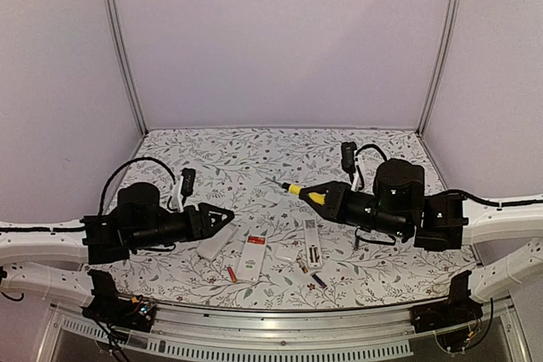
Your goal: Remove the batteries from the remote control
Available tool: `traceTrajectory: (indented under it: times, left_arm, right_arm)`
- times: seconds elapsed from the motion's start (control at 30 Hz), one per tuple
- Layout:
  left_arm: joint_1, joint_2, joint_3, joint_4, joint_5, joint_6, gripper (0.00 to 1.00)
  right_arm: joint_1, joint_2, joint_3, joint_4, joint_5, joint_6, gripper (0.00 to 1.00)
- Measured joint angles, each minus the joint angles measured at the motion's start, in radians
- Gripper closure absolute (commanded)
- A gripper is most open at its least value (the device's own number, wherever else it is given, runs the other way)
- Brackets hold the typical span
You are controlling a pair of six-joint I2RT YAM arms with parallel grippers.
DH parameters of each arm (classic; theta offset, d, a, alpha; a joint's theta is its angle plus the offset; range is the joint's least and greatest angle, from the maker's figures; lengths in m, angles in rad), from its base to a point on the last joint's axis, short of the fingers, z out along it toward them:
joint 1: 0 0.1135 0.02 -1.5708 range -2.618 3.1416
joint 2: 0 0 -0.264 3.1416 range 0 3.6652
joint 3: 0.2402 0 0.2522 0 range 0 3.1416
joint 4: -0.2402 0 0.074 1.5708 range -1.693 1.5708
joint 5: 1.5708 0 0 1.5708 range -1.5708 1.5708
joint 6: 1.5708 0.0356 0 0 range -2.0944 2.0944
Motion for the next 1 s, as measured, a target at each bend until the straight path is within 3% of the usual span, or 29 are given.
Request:
traceTrajectory:
  times: [0.17, 0.37, 1.0]
  left_arm:
    - [-0.122, 0.141, -0.011, -0.149, -0.071, -0.06, 0.37]
    - [-0.222, 0.346, 0.078, -0.291, -0.141, -0.131, 0.28]
    - [-0.242, 0.722, 0.379, -0.5, -0.181, -0.082, 0.12]
  right_arm:
    - [0.0, -0.069, -0.075, -0.132, 0.071, 0.021, 1.0]
    - [0.0, -0.134, -0.145, -0.219, 0.121, 0.037, 1.0]
    - [0.0, -0.174, -0.204, -0.188, 0.136, 0.042, 1.0]
